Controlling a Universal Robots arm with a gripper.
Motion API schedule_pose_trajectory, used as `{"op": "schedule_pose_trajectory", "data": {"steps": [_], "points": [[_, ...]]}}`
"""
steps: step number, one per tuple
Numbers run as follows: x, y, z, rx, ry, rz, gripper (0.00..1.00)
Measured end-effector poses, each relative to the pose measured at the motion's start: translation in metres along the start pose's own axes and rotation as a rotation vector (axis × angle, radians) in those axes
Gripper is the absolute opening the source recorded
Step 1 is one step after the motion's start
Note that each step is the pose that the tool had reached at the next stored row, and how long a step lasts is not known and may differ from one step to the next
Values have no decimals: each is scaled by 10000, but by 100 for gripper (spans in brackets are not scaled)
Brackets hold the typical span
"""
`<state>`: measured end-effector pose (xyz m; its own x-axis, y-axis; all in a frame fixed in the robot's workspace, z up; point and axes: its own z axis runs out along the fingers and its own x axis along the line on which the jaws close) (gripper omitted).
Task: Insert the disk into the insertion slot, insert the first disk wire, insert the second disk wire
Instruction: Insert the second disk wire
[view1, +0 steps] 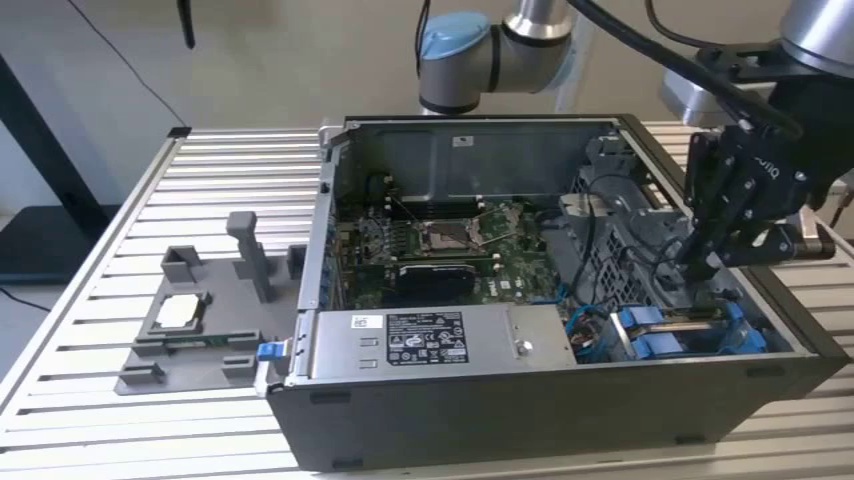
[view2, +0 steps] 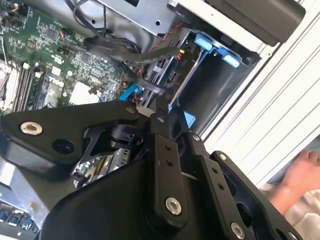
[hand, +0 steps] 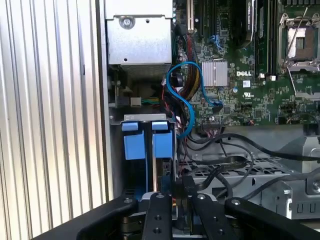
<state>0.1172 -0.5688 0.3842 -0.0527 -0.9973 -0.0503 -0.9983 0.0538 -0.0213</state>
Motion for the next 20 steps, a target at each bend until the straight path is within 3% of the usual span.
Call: {"op": "schedule_pose_trajectory", "data": {"steps": [3,7,10,12,13,20], "points": [[-20,52,49,115,-6,-16,24],[-56,60,104,245,-18,-139,24],[-62,60,110,337,-24,-221,22],[-62,60,109,347,-24,-228,22],[-62,60,109,349,-24,-230,15],[-62,61,110,350,-24,-236,15]]}}
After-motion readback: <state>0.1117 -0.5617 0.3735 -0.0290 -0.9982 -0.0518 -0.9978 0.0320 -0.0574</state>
